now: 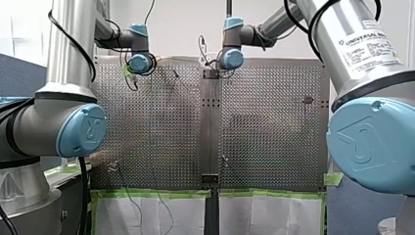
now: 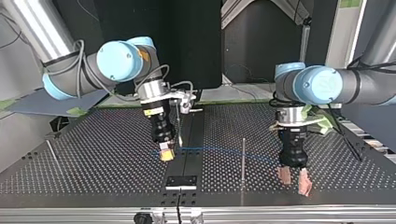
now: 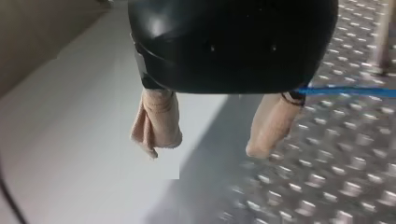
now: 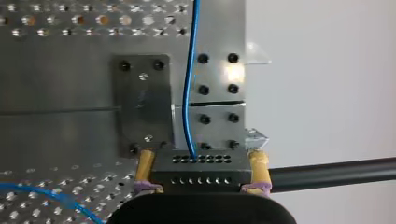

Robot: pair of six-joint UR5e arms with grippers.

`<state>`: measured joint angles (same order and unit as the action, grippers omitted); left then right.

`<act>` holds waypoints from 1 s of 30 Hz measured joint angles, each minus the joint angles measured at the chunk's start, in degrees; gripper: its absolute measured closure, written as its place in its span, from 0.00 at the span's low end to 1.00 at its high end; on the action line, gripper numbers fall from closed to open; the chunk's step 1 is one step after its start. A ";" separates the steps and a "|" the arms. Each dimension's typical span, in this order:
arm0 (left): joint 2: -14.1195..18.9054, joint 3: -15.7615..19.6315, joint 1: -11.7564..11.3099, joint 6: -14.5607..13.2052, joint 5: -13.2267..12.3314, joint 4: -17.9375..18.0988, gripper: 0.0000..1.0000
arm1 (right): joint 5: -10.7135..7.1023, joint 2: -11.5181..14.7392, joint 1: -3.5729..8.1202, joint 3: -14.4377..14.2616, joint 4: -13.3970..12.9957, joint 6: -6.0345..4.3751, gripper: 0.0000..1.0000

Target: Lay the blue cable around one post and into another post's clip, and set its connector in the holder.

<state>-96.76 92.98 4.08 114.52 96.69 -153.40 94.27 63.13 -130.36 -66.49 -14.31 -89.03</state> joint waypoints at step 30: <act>-7.93 4.25 1.17 -1.56 -2.13 2.10 0.00 | 8.86 -5.14 2.32 -4.00 3.37 -1.01 0.81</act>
<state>-104.70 97.24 5.25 112.96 94.56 -151.30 103.13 57.99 -128.04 -70.50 -10.94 -90.04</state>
